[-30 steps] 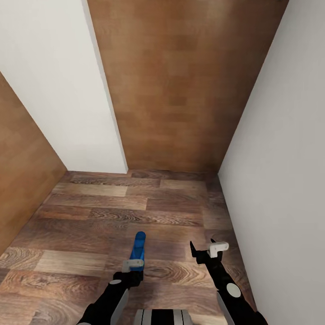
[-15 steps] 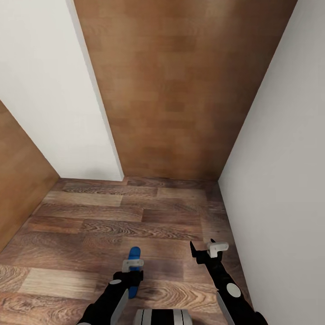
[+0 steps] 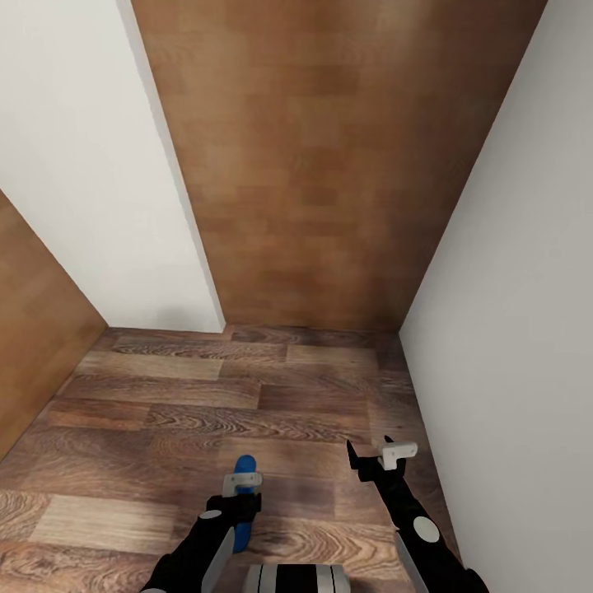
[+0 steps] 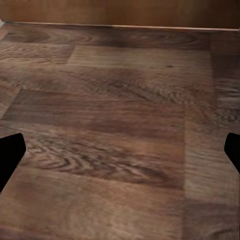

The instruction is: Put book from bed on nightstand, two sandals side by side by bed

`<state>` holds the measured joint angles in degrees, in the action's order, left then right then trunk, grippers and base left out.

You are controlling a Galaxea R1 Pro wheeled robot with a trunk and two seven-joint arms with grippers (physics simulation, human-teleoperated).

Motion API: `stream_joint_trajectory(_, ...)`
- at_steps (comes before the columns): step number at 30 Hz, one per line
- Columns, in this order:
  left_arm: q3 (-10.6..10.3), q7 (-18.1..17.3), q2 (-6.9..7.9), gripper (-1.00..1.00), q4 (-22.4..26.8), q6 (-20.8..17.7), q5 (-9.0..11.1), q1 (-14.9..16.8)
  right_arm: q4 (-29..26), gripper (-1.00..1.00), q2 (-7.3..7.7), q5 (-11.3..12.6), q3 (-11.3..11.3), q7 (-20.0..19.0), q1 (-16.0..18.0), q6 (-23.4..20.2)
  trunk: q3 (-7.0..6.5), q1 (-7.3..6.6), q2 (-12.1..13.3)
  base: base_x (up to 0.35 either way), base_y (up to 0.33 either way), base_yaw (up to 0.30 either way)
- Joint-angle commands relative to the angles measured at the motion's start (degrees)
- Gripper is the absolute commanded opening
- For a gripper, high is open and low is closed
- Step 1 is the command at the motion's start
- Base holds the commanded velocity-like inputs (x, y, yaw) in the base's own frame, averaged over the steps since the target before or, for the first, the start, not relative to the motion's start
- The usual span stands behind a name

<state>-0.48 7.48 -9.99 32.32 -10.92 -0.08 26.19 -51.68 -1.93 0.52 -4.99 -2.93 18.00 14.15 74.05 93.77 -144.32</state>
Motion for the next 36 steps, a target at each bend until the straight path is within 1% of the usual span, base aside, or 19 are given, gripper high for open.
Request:
stream_joint_trajectory(1,-0.05,0.24,-0.01,1.00,0.11,-0.33,-0.01,0.00,0.02,1.00,-0.01,0.07,0.06,-0.23,0.02,0.17,0.04,0.02,-0.01,0.263,0.000,0.000)
stream_joint_trajectory(7,0.02,0.26,-0.01,1.00,0.11,-0.33,-0.01,0.00,0.06,1.00,-0.03,0.07,0.04,-0.23,0.02,0.17,0.04,0.02,-0.01,0.201,0.000,0.000)
stream_joint_trajectory(19,0.10,0.33,-0.01,1.00,0.20,-0.33,0.06,0.00,0.06,1.00,-0.03,0.09,0.00,-0.23,0.02,0.17,0.04,0.02,-0.01,0.013,0.000,0.000)
stream_joint_trajectory(36,0.13,0.35,-0.01,1.00,0.20,-0.40,0.08,0.00,0.03,1.00,-0.01,0.05,0.04,-0.23,0.02,0.17,3.81,0.45,-0.24,0.000,0.000,0.000)
